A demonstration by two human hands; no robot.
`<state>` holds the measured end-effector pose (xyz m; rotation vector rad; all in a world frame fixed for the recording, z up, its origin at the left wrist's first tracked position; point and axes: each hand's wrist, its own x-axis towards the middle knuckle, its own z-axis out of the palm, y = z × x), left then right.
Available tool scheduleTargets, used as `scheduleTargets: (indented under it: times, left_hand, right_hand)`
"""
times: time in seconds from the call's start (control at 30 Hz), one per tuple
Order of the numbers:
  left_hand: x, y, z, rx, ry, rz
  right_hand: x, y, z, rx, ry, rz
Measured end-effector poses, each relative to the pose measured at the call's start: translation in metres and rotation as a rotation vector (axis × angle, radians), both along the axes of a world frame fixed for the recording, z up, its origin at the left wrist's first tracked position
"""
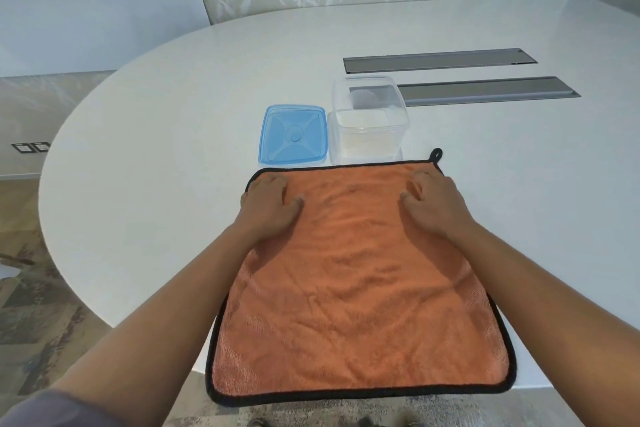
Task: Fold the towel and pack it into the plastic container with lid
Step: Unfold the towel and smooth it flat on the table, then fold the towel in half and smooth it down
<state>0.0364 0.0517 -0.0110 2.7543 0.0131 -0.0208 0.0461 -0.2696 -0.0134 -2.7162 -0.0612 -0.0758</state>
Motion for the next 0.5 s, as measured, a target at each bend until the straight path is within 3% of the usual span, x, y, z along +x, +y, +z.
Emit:
scheduleTargets:
  times: [0.27, 0.5]
  left_hand:
    - [0.038, 0.020, 0.002, -0.251, -0.168, 0.198]
    - [0.054, 0.029, -0.006, -0.254, -0.153, 0.294]
  right_hand:
    - [0.040, -0.009, 0.003, 0.084, -0.045, -0.178]
    - [0.057, -0.021, 0.011, 0.255, -0.011, -0.313]
